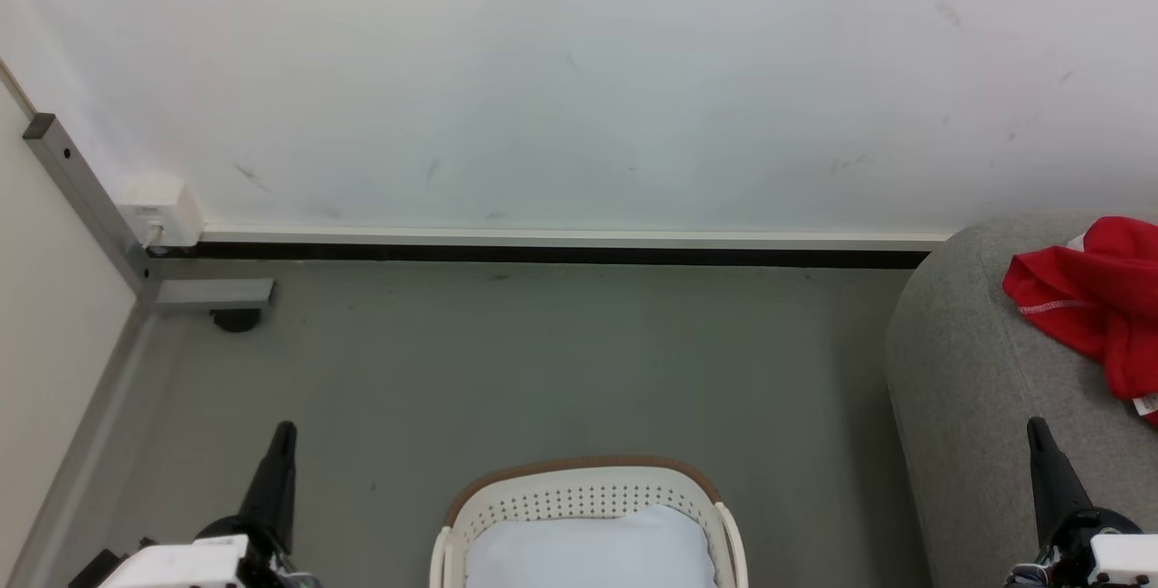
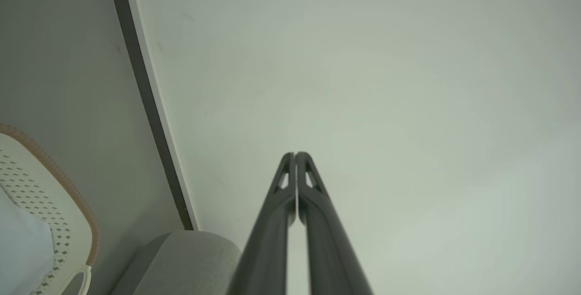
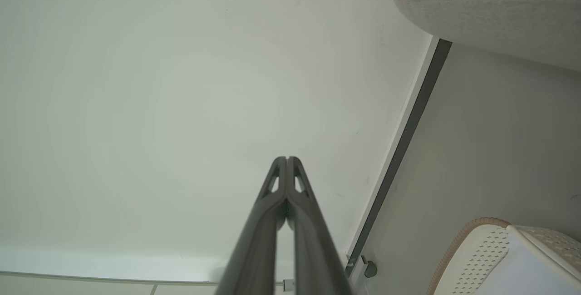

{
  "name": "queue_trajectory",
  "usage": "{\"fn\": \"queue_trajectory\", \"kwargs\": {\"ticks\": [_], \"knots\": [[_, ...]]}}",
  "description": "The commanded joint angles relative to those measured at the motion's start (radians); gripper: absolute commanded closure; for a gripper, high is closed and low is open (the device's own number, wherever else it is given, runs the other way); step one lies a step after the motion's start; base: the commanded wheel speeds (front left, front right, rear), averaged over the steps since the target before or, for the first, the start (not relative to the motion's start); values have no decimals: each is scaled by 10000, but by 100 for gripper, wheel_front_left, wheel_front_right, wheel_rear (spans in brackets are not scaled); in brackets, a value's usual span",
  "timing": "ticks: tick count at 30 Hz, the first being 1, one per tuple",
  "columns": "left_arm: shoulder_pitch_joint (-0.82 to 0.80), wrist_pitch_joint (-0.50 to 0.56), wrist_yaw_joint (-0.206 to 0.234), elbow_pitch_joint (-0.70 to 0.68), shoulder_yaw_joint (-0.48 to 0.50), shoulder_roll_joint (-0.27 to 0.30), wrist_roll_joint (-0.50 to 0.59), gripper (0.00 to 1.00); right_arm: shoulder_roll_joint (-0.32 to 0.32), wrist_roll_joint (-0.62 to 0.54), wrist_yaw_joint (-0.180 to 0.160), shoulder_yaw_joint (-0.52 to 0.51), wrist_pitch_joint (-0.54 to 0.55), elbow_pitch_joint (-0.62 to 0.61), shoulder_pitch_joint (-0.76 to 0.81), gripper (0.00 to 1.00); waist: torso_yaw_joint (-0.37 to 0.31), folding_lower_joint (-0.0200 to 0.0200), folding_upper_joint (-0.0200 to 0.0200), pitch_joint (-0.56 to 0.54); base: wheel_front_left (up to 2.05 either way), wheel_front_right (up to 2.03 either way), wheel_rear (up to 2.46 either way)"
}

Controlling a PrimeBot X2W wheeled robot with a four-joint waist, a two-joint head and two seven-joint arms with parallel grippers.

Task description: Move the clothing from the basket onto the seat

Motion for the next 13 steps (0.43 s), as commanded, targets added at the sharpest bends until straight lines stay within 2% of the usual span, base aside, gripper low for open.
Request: {"fn": "queue_trajectory", "kwargs": {"ticks": [1,13], "knots": [[-116,38,-45,10,30,73,-121,100,-38,31,-21,-39,41,-35,-116,100,-1,-1,-1,0,0,0,0],[-116,37,-45,9,28,73,-121,100,-5,-9,-21,-72,59,-31,-121,100,-1,-1,-1,0,0,0,0]]}}
